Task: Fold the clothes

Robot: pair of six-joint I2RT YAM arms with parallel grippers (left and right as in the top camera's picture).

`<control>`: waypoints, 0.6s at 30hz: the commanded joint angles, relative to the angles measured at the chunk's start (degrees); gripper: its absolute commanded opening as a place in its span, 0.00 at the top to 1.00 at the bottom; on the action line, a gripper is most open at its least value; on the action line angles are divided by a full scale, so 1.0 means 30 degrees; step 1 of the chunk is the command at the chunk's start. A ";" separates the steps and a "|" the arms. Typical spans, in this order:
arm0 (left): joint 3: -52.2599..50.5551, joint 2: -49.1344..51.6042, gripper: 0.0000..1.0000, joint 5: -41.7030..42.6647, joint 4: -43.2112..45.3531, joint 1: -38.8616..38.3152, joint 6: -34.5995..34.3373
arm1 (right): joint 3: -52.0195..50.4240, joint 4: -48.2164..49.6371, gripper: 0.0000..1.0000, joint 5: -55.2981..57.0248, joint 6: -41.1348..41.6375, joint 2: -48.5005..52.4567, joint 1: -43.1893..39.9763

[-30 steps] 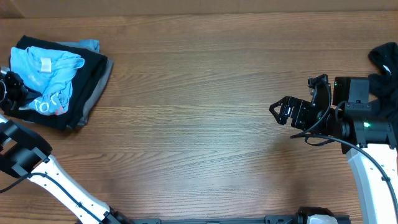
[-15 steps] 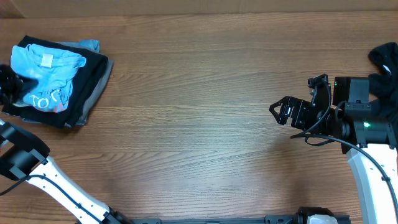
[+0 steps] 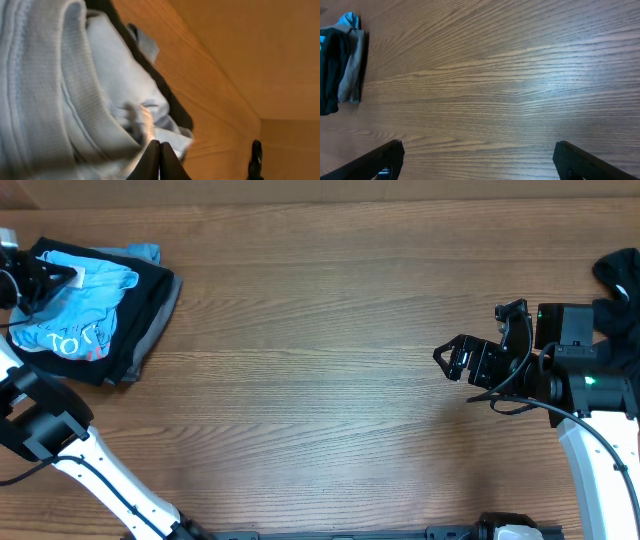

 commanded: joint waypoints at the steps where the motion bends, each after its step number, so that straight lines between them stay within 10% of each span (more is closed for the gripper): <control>1: -0.3038 -0.0270 0.96 0.0357 0.1829 -0.0277 -0.0066 | 0.0168 0.0044 0.00 0.0117 -0.0066 -0.0015 -0.0080; 10: -0.3628 -0.0321 0.90 0.6790 0.7533 -0.0619 -0.3373 | 0.0168 0.0044 0.00 0.0117 -0.0066 -0.0015 -0.0080; 18: 0.1144 -0.1384 0.96 0.4065 0.1880 -0.1741 -0.3650 | 0.0168 0.0044 0.00 0.0117 -0.0066 -0.0015 -0.0080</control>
